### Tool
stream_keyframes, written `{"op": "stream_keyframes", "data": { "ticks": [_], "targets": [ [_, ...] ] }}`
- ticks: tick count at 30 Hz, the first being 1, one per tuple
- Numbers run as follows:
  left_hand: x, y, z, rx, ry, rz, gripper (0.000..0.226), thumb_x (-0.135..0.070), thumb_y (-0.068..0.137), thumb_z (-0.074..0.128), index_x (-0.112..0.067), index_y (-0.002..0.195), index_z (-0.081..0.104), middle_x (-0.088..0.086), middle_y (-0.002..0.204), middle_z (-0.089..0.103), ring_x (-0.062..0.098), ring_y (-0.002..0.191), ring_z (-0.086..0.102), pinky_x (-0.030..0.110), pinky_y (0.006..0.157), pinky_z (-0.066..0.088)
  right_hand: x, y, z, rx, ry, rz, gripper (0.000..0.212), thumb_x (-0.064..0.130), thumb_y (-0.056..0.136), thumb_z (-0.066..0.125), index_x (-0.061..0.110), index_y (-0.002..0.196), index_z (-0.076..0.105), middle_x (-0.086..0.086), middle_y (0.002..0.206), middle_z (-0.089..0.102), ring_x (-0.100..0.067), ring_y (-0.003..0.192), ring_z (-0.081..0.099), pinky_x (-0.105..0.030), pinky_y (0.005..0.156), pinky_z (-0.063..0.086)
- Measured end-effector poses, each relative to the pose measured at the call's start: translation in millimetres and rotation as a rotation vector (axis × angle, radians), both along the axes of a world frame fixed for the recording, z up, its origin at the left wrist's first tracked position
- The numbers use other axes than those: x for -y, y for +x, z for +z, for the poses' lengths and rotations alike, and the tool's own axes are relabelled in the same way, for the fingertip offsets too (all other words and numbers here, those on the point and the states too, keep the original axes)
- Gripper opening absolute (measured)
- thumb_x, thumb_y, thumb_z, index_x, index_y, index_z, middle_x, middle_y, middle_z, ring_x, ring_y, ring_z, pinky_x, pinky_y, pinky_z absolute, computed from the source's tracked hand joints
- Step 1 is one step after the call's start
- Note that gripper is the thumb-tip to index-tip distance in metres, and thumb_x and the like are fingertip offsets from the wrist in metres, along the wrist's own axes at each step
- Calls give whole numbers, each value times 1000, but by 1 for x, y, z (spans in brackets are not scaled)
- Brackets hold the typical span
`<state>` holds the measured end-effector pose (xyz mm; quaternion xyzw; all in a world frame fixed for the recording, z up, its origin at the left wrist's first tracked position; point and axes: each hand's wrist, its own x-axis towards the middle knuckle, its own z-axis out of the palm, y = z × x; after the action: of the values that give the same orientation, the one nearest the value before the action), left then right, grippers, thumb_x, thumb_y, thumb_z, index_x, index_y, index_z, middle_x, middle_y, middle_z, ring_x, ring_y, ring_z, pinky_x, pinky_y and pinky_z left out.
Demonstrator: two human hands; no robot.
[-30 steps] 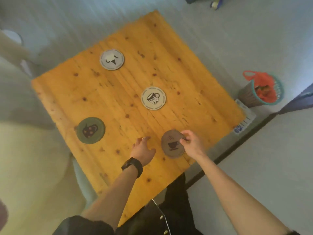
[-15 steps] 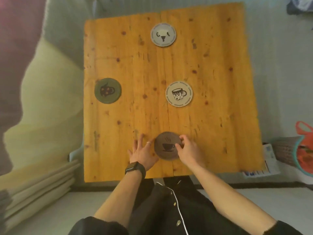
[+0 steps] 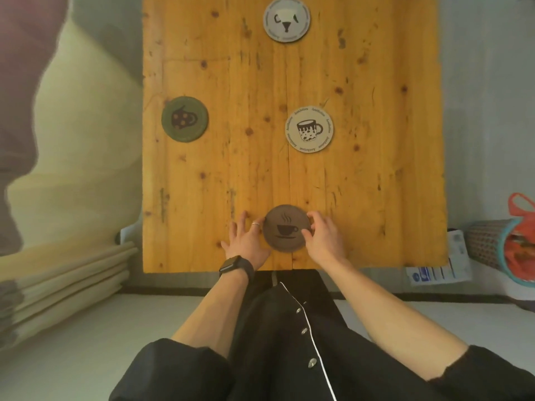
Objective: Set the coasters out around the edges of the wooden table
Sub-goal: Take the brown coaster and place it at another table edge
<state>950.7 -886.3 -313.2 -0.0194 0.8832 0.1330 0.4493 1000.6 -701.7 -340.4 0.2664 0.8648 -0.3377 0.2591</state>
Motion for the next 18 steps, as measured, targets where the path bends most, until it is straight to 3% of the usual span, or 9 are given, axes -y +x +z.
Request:
{"op": "stream_keyframes", "data": {
  "ticks": [5,10,18],
  "targets": [
    [3,-1,2,-11,11,20,70,-31,81,69,-43,141,34,-10,162,0,29,148,3,71,108,22,5,-3,-5,-9,-4,-86,36,22,97,60,25,131,49,-2,117,58,-15,95,52,-30,76,41],
    [5,3,2,-1,11,26,78,-21,80,66,-48,144,29,-13,162,-5,29,149,-2,71,109,18,5,-5,-7,19,19,-103,24,22,96,61,22,118,51,-1,112,59,-16,94,56,-29,74,43],
    [5,1,6,23,-4,-7,78,-19,84,58,-53,145,23,-14,161,-7,28,149,-3,70,110,17,6,-4,-6,41,20,-143,22,22,94,63,23,114,53,2,107,60,-13,89,55,-25,70,38]
  ]
}}
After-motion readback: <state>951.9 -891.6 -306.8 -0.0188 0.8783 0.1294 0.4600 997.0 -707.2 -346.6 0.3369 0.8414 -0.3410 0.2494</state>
